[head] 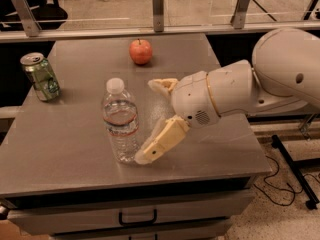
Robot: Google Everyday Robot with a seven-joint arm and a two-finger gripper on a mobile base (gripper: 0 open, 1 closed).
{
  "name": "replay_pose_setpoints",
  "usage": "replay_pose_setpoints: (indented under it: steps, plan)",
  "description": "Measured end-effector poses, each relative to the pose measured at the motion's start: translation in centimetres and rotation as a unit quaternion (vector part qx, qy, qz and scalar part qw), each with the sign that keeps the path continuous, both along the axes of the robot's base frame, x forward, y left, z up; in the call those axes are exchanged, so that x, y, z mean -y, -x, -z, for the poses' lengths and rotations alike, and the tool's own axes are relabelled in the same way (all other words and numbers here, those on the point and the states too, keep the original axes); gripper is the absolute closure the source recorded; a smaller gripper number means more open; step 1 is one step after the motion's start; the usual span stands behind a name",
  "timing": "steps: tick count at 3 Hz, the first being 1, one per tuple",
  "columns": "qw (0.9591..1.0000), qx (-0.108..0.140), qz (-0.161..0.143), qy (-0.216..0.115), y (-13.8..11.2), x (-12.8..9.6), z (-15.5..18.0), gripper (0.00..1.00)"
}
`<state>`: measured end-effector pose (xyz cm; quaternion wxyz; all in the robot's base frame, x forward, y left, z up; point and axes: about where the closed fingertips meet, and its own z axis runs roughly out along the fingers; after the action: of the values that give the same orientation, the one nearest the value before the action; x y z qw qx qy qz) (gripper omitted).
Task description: Knock water bottle over
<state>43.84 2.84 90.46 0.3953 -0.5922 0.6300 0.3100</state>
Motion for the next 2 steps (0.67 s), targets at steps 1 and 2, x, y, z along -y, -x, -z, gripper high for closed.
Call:
replay_pose_setpoints:
  steps: [1, 2]
  plan:
    - [0.9994, -0.012, -0.002, -0.034, 0.3, -2.5, -0.4, 0.18]
    - [0.9978, -0.035, 0.0, -0.057, 0.5, -4.5, -0.6, 0.42]
